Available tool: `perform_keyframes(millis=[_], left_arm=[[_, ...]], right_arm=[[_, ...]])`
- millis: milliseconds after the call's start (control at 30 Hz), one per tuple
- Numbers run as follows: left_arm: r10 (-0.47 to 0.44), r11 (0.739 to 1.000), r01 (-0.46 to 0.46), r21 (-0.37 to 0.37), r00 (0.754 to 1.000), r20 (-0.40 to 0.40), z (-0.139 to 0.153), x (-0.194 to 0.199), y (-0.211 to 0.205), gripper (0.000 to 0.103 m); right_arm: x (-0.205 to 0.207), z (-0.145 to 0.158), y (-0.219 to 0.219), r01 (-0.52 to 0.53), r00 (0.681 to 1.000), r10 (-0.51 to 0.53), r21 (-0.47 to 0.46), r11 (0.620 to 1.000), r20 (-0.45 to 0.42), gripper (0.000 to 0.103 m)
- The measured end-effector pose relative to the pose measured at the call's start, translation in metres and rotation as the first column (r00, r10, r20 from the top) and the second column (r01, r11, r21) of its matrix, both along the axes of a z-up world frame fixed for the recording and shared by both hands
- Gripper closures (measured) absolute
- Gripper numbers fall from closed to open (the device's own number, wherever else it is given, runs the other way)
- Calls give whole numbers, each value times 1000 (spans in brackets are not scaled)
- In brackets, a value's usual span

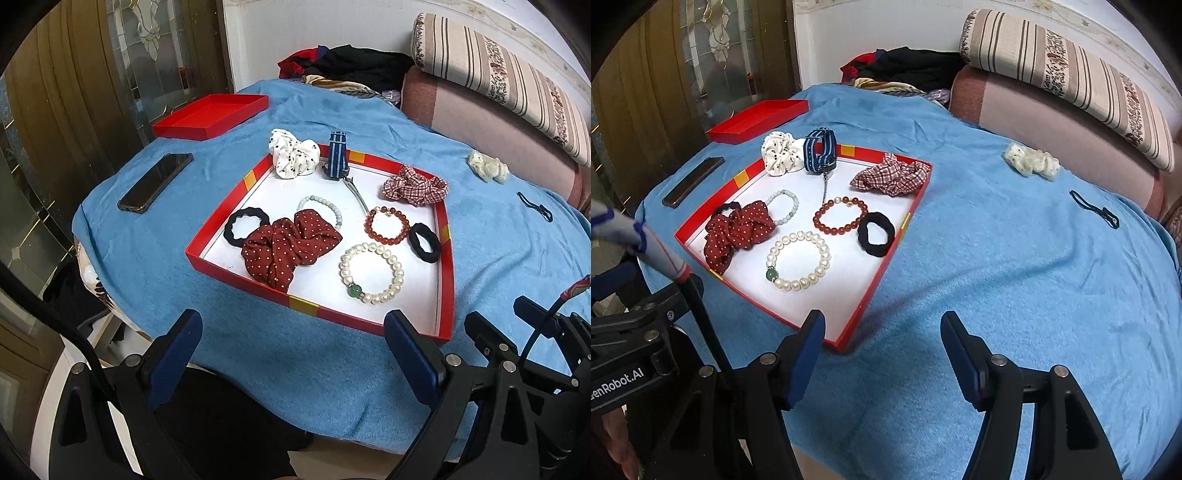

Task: Organize jewelry

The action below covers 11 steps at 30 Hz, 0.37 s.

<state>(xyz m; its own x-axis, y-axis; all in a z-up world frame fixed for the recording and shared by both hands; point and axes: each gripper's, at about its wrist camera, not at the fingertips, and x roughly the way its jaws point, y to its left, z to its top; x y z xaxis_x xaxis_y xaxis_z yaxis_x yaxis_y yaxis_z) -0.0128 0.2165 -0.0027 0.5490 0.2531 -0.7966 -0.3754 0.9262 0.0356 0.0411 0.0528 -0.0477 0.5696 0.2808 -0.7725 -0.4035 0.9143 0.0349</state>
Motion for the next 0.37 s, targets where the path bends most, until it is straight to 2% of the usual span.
perform_keyframes(millis=[367], left_arm=[[20, 1000, -20, 14, 1000, -1, -1, 3, 2, 5]], right_arm=[[7, -5, 3, -6, 1000, 6, 3, 1000, -21, 31]])
